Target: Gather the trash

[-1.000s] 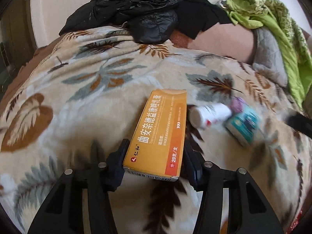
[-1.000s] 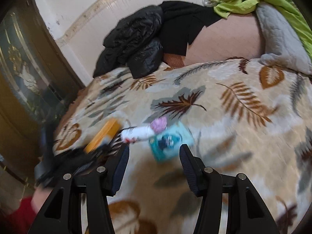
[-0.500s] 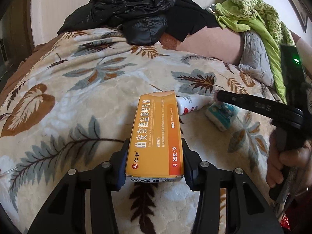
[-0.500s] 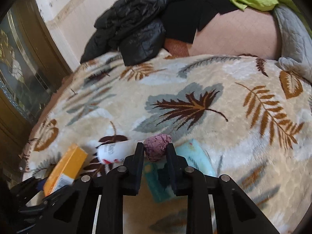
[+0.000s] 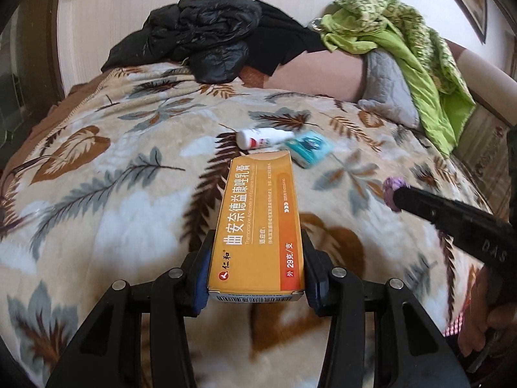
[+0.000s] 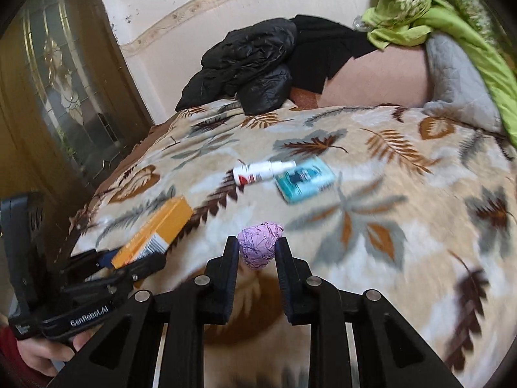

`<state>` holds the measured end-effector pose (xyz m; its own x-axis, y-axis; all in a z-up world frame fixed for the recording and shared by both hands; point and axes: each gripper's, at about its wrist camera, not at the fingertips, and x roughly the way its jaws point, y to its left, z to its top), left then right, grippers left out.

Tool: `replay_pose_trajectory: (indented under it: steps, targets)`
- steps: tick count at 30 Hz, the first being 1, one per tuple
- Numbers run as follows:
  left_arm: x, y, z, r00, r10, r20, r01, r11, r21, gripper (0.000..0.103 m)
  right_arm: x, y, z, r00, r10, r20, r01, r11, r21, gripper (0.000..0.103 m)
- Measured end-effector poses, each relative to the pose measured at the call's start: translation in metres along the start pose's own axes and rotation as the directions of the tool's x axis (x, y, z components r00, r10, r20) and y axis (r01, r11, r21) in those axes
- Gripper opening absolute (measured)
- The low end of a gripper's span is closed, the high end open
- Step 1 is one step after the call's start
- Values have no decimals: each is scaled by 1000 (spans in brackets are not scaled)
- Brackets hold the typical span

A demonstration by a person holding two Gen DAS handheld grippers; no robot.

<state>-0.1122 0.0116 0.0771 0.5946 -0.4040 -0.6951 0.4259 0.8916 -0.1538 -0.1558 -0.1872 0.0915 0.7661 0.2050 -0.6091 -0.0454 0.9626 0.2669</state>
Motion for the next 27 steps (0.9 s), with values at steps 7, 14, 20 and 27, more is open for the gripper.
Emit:
replay_pose_trajectory:
  steps: [7, 14, 20, 27]
  targets:
    - [-35, -32, -38, 998, 43, 45, -46, 997, 69, 46, -43, -4, -45, 1000, -26, 9, 25, 999, 42, 25]
    - [-55, -51, -53, 996, 53, 76, -62, 991, 120, 46, -64, 4, -67, 999, -48, 15, 47, 998, 30, 25]
    - [-63, -57, -58, 995, 52, 87, -64, 988, 141, 46, -72, 0, -71, 998, -55, 36, 54, 997, 50, 25]
    - [-71, -57, -61, 993, 58, 106, -74, 986, 150, 46, -72, 6, -72, 997, -64, 42, 62, 997, 45, 25]
